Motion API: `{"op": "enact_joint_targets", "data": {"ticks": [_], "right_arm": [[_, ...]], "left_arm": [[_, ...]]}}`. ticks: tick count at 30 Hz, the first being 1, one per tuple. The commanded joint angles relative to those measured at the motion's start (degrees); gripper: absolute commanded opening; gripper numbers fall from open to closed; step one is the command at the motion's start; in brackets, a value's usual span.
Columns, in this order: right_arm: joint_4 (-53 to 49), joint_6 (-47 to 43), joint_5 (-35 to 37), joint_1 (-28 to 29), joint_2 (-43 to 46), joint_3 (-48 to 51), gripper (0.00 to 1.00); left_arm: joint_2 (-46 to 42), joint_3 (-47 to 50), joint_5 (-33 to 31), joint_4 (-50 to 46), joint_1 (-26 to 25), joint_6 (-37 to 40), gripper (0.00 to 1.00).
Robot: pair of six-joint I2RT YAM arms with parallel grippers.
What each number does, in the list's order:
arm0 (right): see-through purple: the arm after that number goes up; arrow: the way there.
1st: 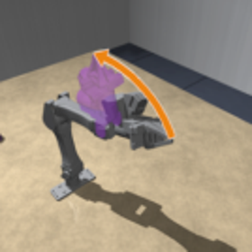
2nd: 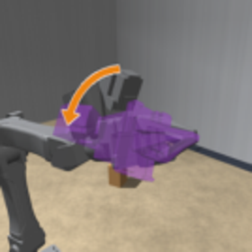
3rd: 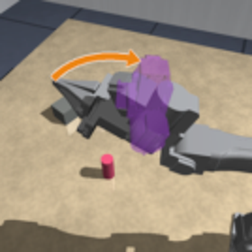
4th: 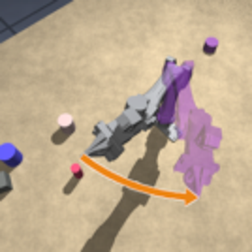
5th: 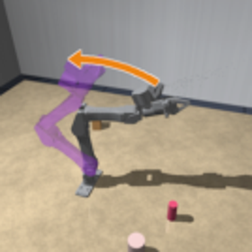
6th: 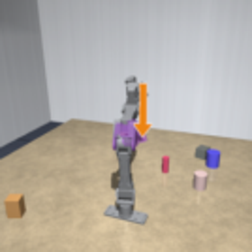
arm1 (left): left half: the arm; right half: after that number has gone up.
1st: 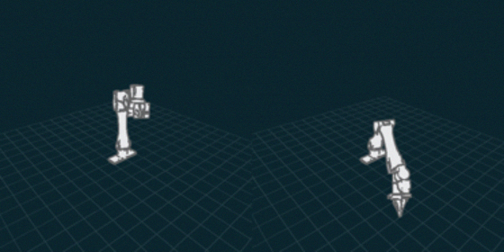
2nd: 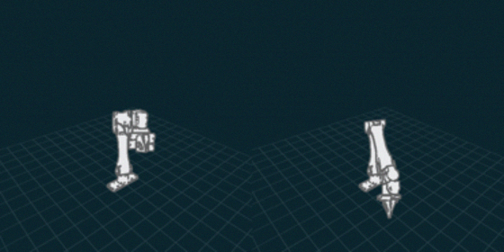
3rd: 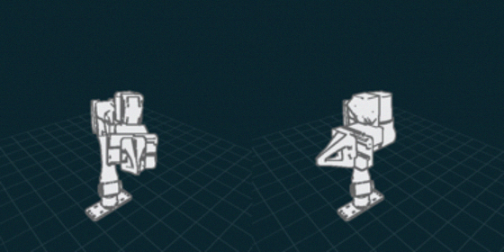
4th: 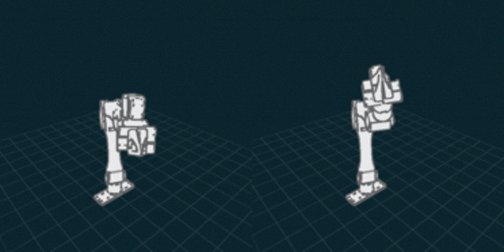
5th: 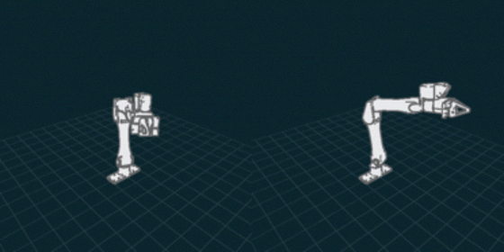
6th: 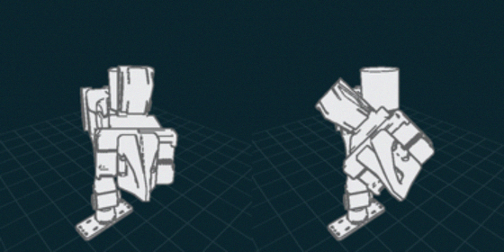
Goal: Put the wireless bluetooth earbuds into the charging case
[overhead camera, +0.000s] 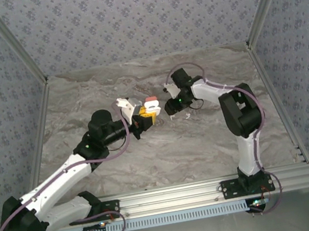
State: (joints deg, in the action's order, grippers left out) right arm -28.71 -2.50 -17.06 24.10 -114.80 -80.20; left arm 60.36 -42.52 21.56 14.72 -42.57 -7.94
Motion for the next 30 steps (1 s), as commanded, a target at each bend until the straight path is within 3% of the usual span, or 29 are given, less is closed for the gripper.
{"op": "enact_joint_targets", "data": {"ticks": [1,30], "right_arm": [[-1.3,-1.2,0.8,0.8,-2.7,-2.7,0.49],[-3.5,-1.3,2.4,3.3,0.2,4.1,0.36]], "left_arm": [[-1.6,0.3,-0.3,0.4,-0.7,0.7,0.0],[-2.1,0.8,-1.1,-0.1,-0.6,0.7,0.0]]}}
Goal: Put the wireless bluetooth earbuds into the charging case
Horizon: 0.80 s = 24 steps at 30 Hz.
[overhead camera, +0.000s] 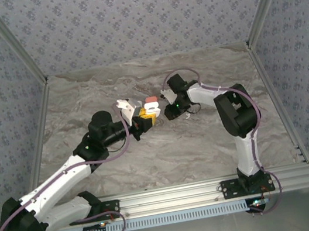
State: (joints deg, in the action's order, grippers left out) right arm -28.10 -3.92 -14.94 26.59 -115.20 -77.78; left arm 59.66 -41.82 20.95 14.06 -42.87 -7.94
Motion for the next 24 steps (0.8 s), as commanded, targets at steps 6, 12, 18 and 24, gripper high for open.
{"op": "enact_joint_targets", "data": {"ticks": [6,12,18,24], "right_arm": [[-4.7,0.0,1.0,1.2,1.0,1.9,0.29],[-3.8,-0.4,1.6,1.2,4.0,2.6,0.18],[-0.9,-0.1,3.2,1.0,15.5,5.9,0.17],[2.6,0.4,0.5,1.0,31.1,9.0,0.16]], "left_arm": [[-1.7,0.1,-0.7,0.2,-0.4,0.7,0.0],[-1.9,0.2,-0.8,0.0,-0.4,0.7,0.0],[-1.6,0.4,-0.8,0.9,-0.4,0.3,0.0],[-0.1,0.5,-0.1,2.9,-0.4,-0.4,0.0]]}}
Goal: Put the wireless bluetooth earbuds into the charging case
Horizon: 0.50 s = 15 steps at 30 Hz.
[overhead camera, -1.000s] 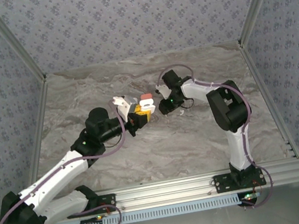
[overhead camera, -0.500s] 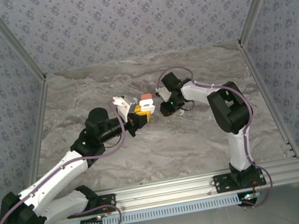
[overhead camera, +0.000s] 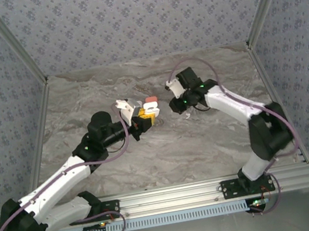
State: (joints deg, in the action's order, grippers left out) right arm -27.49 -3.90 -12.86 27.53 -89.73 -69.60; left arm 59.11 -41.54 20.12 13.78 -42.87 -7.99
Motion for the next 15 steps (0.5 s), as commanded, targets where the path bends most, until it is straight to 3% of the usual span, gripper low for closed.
{"op": "enact_joint_targets", "data": {"ticks": [1,7,15], "right_arm": [[2.6,0.4,-2.5,0.2,8.2,2.9,0.16],[7.0,0.0,-7.4,2.5,19.7,5.0,0.15],[13.8,-1.5,-6.2,8.0,27.1,6.8,0.15]], "left_arm": [[0.9,0.2,1.0,3.7,-0.4,-0.5,0.0],[3.2,-0.3,2.6,5.4,-0.5,-1.2,0.0],[4.5,-0.9,3.9,6.3,-0.5,-1.4,0.0]]}}
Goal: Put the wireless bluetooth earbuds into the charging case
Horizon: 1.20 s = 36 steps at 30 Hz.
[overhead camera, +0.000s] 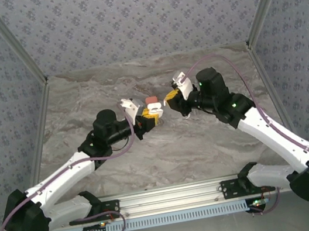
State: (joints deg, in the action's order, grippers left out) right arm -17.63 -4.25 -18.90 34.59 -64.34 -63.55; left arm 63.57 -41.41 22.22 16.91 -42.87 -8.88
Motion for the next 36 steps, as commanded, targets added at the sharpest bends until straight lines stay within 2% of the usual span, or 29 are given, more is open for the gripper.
{"op": "enact_joint_targets", "data": {"ticks": [1,12,22,30,32,36], "right_arm": [[4.4,-1.4,0.0,1.5,2.0,0.7,0.15],[8.1,-1.8,-0.1,6.1,-1.1,0.3,0.15],[6.3,-2.2,-1.1,6.8,-3.4,-0.3,0.15],[3.6,-2.6,-5.6,6.8,-3.5,-0.1,0.16],[3.0,-2.7,-7.0,6.6,-3.5,-0.2,0.18],[2.6,-1.7,-8.0,5.7,-3.3,-1.3,0.32]], "left_arm": [[0.1,-0.9,1.9,3.2,-0.5,-0.5,0.0],[0.0,-0.7,2.9,4.5,-0.8,-0.9,0.0],[-0.3,-0.4,2.8,4.5,-1.0,-0.8,0.0],[-0.6,-0.1,2.3,4.7,-1.0,-0.8,0.0],[-0.8,-0.1,2.1,4.6,-0.9,-0.7,0.0],[-0.9,0.1,2.0,4.6,-0.9,-0.6,0.0]]}}
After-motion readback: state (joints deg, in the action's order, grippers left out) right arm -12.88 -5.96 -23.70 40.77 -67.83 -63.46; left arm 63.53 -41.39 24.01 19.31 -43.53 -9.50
